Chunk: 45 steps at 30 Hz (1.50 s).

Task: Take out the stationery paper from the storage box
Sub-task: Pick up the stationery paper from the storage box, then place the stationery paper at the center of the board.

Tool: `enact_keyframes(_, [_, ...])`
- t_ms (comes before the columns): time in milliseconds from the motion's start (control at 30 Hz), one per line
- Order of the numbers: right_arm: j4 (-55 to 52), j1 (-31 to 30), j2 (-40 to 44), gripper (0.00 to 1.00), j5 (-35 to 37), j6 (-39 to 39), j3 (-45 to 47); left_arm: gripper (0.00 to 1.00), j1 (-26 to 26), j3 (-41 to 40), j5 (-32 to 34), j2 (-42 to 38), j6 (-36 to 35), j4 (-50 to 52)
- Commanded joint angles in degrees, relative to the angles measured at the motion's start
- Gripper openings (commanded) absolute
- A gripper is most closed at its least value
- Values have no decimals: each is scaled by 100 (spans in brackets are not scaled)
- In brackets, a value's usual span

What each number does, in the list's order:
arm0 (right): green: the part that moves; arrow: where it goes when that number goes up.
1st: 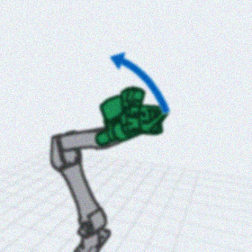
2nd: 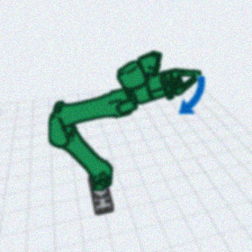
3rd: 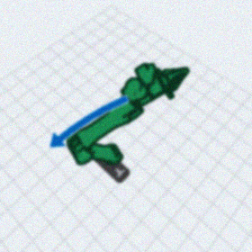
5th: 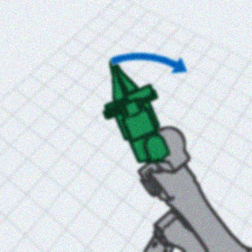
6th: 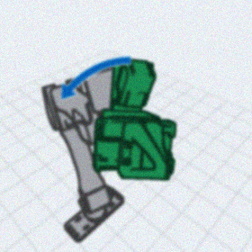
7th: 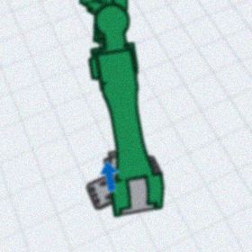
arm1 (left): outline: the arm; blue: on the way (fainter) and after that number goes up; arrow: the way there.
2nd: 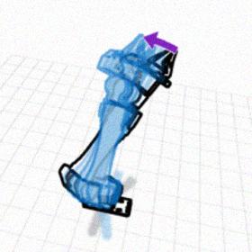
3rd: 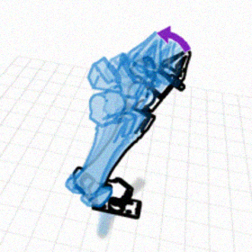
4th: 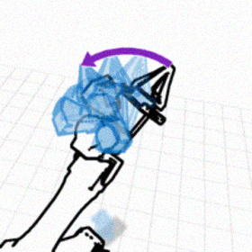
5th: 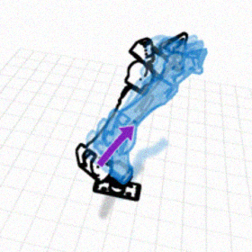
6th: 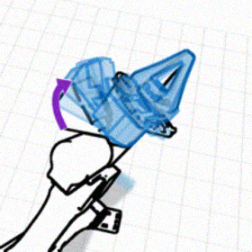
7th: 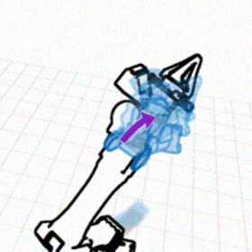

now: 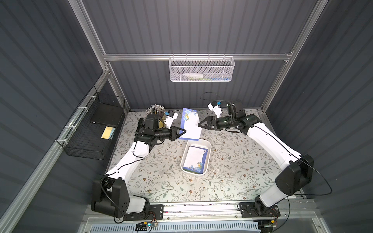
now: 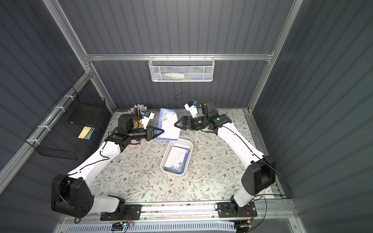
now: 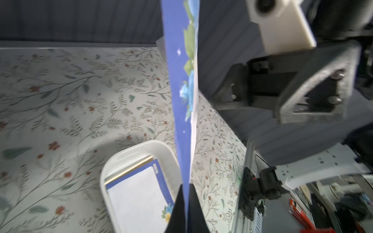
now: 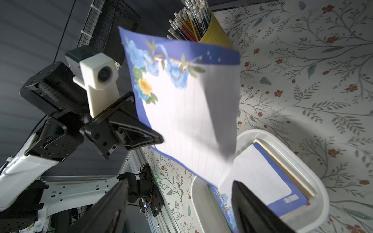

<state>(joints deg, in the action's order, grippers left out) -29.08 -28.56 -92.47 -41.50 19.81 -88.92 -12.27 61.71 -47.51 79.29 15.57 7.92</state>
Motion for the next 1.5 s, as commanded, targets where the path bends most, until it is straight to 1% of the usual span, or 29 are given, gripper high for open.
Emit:
enact_keyframes(0, [-168, -9, -100, 84, 216, -144, -131, 0, 568, -25, 987, 69, 325, 395])
enact_keyframes(100, [-189, -9, -63, 84, 233, -186, -75, 0, 1136, -290, 1041, 209, 433, 263])
enact_keyframes(167, [-192, -9, -33, 84, 249, -205, -30, 0, 1337, -331, 1044, 420, 386, 262])
enact_keyframes(233, [-174, -9, -5, 84, 259, -197, 31, 0, 1467, -340, 853, 703, 198, 273])
enact_keyframes(333, [-207, -10, 7, 84, 279, -223, 51, 0, 1482, -427, 431, 975, 195, 42])
enact_keyframes(433, [-209, -9, 9, 84, 318, -231, 91, 0, 1482, -544, -34, 1067, 194, -165])
enact_keyframes(567, [-184, -4, -56, 84, 296, -210, 110, 0, 1482, -596, -500, 950, -35, -49])
enact_keyframes(600, [-167, -5, -80, 84, 285, -198, 107, 0, 1482, -636, -506, 872, -73, 49])
enact_keyframes(733, [-90, -10, -171, 84, 181, -138, 68, 0, 1482, -909, -162, 746, -298, 516])
enact_keyframes(833, [12, -3, -234, 84, 84, -66, 67, 0, 1482, -1396, 15, 843, -126, 391])
enact_keyframes(933, [30, -18, -289, 84, 12, -30, 36, 0, 1479, -1311, 413, 1056, -48, 559])
enact_keyframes(1000, [8, -18, -291, 84, 18, -30, 42, 0, 1473, -1196, 824, 1141, 22, 639])
enact_keyframes(1100, [-17, -18, -250, 84, 55, -39, 81, 4, 1473, -1063, 1396, 1359, 25, 966])
enact_keyframes(1133, [-8, -15, -238, 84, 78, -31, 100, 8, 1473, -1018, 1653, 1449, 41, 1109])
enact_keyframes(1200, [1, -16, -226, 84, 88, -23, 142, 10, 1476, -969, 2160, 1629, 68, 1382])
enact_keyframes(1233, [11, -16, -219, 84, 80, -14, 163, 14, 1473, -940, 2377, 1724, 75, 1511])
enact_keyframes(1267, [25, -20, -227, 84, 70, -5, 184, 22, 1471, -904, 2567, 1806, 86, 1619])
enact_keyframes(1333, [30, -27, -253, 84, 54, -13, 208, 41, 1474, -827, 2825, 1989, 95, 1796])
enact_keyframes(1400, [36, -26, -280, 84, 46, -13, 184, 58, 1473, -756, 3042, 2111, 94, 1910])
enact_keyframes(1467, [13, -32, -301, 84, 56, -30, 173, 80, 1474, -701, 3324, 2128, 152, 2036])
